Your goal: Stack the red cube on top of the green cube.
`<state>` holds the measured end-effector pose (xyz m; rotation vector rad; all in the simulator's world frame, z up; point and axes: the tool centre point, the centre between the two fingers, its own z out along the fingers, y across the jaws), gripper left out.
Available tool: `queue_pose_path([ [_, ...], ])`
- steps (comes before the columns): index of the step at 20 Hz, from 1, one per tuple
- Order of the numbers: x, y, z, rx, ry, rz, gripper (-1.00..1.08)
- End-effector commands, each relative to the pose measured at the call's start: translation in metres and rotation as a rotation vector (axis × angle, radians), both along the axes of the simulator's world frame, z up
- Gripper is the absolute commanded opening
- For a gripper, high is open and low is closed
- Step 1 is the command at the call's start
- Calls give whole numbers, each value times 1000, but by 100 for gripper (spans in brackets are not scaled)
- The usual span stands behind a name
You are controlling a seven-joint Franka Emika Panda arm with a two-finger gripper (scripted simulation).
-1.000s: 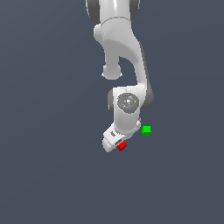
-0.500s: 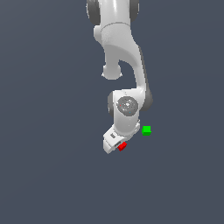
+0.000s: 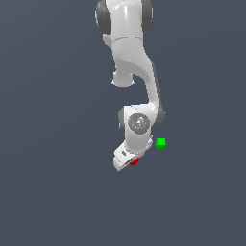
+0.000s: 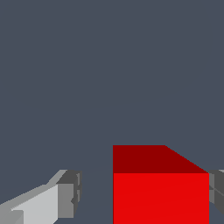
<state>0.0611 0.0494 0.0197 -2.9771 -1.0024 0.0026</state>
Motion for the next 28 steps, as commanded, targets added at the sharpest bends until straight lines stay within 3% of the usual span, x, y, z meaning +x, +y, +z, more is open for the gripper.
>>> queue_pose_path([
  [1,1,0,0,0,-2,0,-100],
  [16,0,0,8,0,-2,0,-100],
  [28,-1,0,80,0,-2,0,-100],
])
